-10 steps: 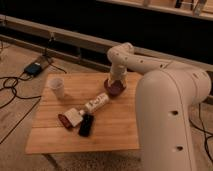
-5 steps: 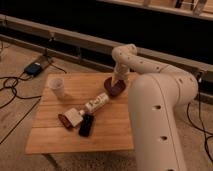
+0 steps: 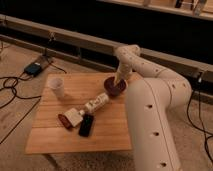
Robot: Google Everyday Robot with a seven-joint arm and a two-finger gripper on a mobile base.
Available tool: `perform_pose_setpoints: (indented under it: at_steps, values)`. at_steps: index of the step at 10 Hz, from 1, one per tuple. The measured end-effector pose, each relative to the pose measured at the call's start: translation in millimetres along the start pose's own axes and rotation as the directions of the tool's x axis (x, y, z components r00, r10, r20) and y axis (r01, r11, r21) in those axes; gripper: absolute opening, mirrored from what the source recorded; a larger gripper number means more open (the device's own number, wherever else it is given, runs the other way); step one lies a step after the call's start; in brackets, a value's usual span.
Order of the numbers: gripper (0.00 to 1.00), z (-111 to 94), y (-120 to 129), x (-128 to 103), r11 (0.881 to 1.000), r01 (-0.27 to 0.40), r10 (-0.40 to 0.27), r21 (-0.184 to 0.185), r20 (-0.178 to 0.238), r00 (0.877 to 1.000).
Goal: Pick up the ceramic bowl
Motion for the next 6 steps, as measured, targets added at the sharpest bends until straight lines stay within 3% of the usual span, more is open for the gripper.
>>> perform_pose_setpoints:
  at_steps: [4,6]
  values:
    - [0.65,21.0,-6.8,-2.8,0.998,0.016,-0.017,-0.053,-0.023,1.0]
    - [0.5,29.7,-9.1,-1.4,0.997,0.025,-0.028,-0.075,-0.04,0.999]
